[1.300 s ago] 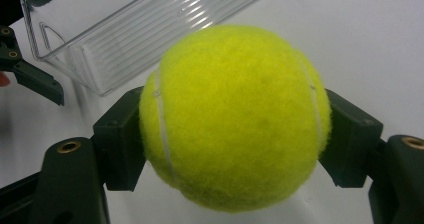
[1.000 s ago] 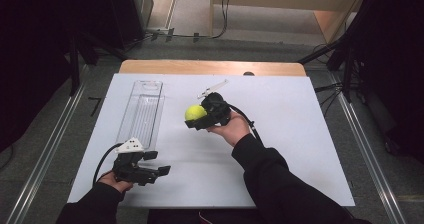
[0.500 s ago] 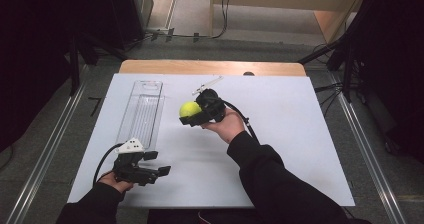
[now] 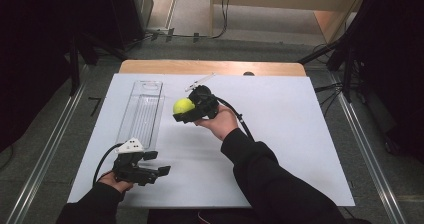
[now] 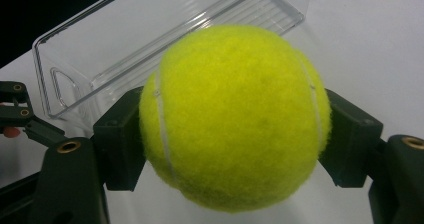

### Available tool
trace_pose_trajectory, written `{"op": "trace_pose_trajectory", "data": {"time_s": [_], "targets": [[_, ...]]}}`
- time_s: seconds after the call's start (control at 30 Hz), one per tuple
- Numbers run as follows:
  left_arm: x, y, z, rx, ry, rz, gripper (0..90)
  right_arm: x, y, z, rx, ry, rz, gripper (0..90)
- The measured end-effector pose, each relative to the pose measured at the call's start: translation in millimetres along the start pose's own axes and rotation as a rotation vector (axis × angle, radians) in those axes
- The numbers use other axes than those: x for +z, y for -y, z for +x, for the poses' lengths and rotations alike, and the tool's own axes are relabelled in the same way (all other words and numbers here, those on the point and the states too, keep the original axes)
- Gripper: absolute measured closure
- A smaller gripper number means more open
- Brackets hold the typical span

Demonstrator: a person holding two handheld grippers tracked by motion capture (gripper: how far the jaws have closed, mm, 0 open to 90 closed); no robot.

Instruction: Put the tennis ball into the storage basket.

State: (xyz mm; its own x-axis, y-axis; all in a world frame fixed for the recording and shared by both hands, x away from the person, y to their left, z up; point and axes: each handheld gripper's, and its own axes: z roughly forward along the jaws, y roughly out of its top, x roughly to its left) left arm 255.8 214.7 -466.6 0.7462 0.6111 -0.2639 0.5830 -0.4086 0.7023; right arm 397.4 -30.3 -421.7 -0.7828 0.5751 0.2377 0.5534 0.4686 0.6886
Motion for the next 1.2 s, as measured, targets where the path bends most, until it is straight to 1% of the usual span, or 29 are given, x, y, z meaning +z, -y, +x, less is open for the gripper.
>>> {"op": "trace_pose_trajectory", "data": {"time_s": [0.27,0.33,0.5,0.6,0.77,1.2], "targets": [[0.2,-0.1,0.1,0.001,0.000,0.000,23.4,4.5,-7.9,3.1,-0.001,0.000,-0.003,23.3],[0.2,-0.4,0.2,0.004,0.001,0.002,23.4,6.7,-10.1,3.8,0.000,0.003,0.009,23.3],[0.1,-0.2,0.2,0.002,0.000,0.000,23.4,9.8,-15.5,5.1,0.008,-0.004,0.003,23.3],[-0.3,-0.3,0.4,0.000,0.003,-0.001,23.4,11.0,-19.1,5.9,0.001,-0.007,0.001,23.3],[0.1,-0.2,0.1,-0.001,0.002,-0.002,23.4,12.0,-23.9,6.7,0.006,-0.015,-0.005,23.3],[-0.3,-0.5,0.1,0.001,0.003,-0.001,23.4,22.7,-33.1,12.1,-0.008,-0.019,-0.001,23.3]]}}
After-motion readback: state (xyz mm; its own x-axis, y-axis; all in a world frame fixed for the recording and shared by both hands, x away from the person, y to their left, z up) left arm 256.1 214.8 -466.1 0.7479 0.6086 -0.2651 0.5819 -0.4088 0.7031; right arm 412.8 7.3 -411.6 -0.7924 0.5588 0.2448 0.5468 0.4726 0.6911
